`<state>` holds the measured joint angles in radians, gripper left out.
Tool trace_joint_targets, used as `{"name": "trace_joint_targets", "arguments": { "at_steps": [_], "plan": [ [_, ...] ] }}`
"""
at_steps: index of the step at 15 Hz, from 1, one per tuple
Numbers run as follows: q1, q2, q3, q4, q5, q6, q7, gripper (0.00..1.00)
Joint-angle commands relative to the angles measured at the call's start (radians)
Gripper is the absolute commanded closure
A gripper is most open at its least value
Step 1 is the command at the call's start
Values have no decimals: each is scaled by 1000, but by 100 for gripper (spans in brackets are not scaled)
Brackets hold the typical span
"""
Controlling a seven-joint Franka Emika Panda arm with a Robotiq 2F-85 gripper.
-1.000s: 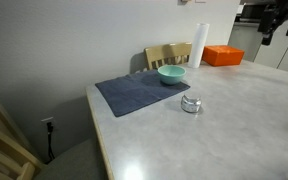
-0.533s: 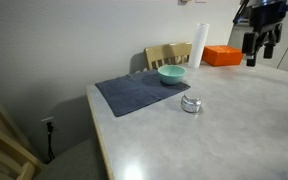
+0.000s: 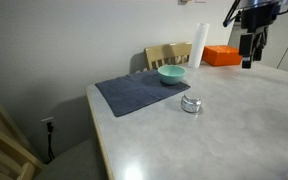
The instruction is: Remove the lid from the silver tin
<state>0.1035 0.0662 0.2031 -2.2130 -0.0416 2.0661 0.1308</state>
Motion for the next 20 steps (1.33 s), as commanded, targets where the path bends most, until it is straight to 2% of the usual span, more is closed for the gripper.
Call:
{"name": "trace_joint_targets", "arguments": {
  "at_steps": [1,5,10,20],
  "plan": [
    [16,45,-27,23,-12,23,-30,0],
    [22,123,-20,59,19,103,-120,0],
    [27,228,-3,132,88,110,-270,0],
    [75,398,11,272,28,127,-373,0]
  ]
}}
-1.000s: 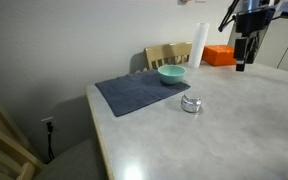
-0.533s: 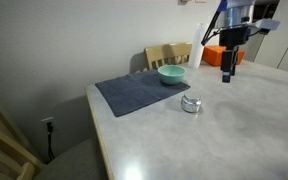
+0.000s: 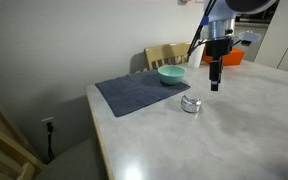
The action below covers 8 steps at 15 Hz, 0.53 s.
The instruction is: Remove the lid from the silver tin
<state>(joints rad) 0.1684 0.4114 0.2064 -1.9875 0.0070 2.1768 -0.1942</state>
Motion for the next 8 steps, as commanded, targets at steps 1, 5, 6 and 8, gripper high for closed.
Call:
{"name": "trace_joint_targets", "arguments": {
  "at_steps": [1,5,6,8],
  "plan": [
    [16,64,10,57,-23,19,-60,0],
    [56,107,-1,68,-109,102,-59,0],
    [64,117,-3,71,-133,129,-57,0],
    [76,130,-7,66,-179,188,-53,0]
  ]
}}
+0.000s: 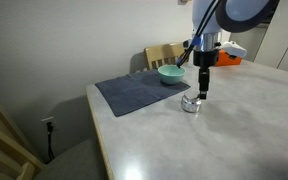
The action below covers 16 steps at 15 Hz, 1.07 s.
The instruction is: Remove the lid from the silver tin
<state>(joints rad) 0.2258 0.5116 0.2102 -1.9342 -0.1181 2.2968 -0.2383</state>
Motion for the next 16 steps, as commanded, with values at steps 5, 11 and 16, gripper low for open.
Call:
{"name": "trace_joint_targets", "arguments": {
  "at_steps": [5,11,16],
  "plan": [
    [30,55,-13,16,-113,154,-8,0],
    [25,61,-12,25,-119,184,-11,0],
    [24,83,-11,47,-112,170,-16,0]
  ]
}}
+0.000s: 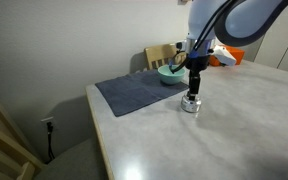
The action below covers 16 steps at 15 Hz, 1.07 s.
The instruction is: Remove the lid from the silver tin
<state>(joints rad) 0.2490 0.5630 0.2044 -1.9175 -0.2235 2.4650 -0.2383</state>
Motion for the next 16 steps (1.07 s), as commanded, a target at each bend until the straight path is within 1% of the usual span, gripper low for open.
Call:
{"name": "trace_joint_targets", "arguments": {
  "at_steps": [1,8,9,10,11,12,13,14,16],
  "plan": [
    [1,36,-5,34,-6,-2,-16,0],
    [-5,80,-6,85,2,-23,-20,0],
    [-6,83,-6,90,2,-22,-21,13],
    [-5,83,-6,94,2,-23,-18,18],
    [-4,88,-7,94,2,-17,-15,19],
    [-4,89,-7,98,2,-18,-13,18],
    [-4,86,-7,98,5,-20,-10,12],
    [-2,83,-10,97,7,-26,2,2],
    [3,78,-15,98,18,-45,36,0]
  ]
}}
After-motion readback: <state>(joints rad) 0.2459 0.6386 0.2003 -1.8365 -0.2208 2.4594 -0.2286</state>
